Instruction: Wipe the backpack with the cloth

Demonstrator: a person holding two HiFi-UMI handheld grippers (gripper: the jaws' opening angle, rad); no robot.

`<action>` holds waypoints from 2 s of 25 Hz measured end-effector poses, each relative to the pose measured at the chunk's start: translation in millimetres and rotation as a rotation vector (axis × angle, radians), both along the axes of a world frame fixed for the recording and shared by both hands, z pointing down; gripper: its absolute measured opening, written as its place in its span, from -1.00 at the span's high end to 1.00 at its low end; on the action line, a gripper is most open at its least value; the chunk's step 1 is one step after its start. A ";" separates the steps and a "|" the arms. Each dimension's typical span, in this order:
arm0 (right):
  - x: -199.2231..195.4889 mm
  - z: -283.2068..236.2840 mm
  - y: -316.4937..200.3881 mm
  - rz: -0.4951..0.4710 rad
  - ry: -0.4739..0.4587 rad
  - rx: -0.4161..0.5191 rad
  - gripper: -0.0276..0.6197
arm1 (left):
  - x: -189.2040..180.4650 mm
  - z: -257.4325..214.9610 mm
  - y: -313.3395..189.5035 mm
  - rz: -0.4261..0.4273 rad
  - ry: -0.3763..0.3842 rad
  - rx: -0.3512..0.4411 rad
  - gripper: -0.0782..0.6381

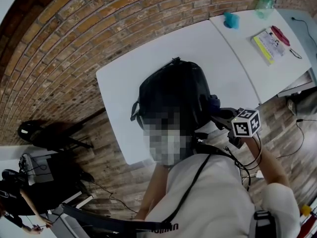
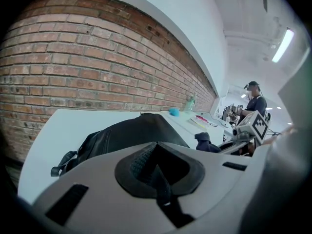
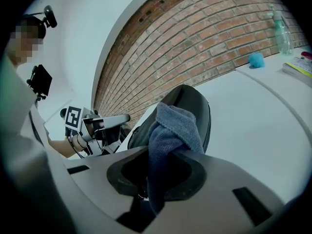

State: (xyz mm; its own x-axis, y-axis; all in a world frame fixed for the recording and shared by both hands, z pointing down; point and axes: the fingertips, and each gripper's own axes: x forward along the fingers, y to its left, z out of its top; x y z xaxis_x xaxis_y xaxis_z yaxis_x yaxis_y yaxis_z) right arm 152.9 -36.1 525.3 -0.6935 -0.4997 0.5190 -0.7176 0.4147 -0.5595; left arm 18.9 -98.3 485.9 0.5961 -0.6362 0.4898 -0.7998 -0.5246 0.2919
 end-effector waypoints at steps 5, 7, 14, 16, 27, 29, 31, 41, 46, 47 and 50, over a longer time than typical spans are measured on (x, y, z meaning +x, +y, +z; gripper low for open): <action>-2.0 0.0 10.3 -0.010 -0.007 -0.005 0.70 | 0.9 0.7 0.9 0.002 0.001 0.000 0.77; -2.4 0.3 14.4 -0.015 -0.012 -0.009 0.70 | 1.2 1.4 1.6 0.002 0.001 -0.001 0.77; -1.4 -2.1 16.5 -0.026 -0.004 -0.018 0.70 | 1.7 0.9 3.1 0.005 0.007 -0.004 0.77; 8.2 -9.5 7.4 0.002 -0.009 -0.005 0.70 | 1.6 -0.3 3.2 0.005 0.009 -0.002 0.77; 35.1 -63.4 -143.8 0.098 0.122 0.258 0.70 | -0.3 -4.4 7.6 0.003 0.008 0.008 0.77; 32.2 -63.0 -168.4 0.096 0.164 0.273 0.71 | -2.0 -4.1 9.2 -0.002 0.007 0.007 0.77; 29.6 -60.5 -189.4 0.085 0.215 0.282 0.70 | -4.2 -3.2 10.3 -0.008 0.006 0.002 0.77; 5.6 -39.4 -229.1 0.002 0.368 0.278 0.70 | -16.9 2.3 9.5 -0.039 0.003 -0.016 0.77; -2.6 -30.2 -227.4 -0.018 0.384 0.264 0.70 | -15.6 3.2 9.0 -0.033 0.004 -0.019 0.77; -2.3 -29.8 -227.0 -0.015 0.378 0.261 0.70 | -15.0 3.2 8.7 -0.031 0.002 -0.017 0.77; -1.0 -28.8 -224.9 -0.009 0.361 0.250 0.70 | -14.0 3.0 7.2 -0.027 0.003 -0.011 0.77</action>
State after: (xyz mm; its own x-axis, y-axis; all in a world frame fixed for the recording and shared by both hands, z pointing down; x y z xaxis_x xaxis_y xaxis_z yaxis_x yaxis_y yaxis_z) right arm 151.9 -261.0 496.5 -0.4947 -0.6356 0.5926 -0.8444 0.5128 -0.1548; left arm 4.9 -91.2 488.9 0.5803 -0.6466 0.4952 -0.8126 -0.5000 0.2995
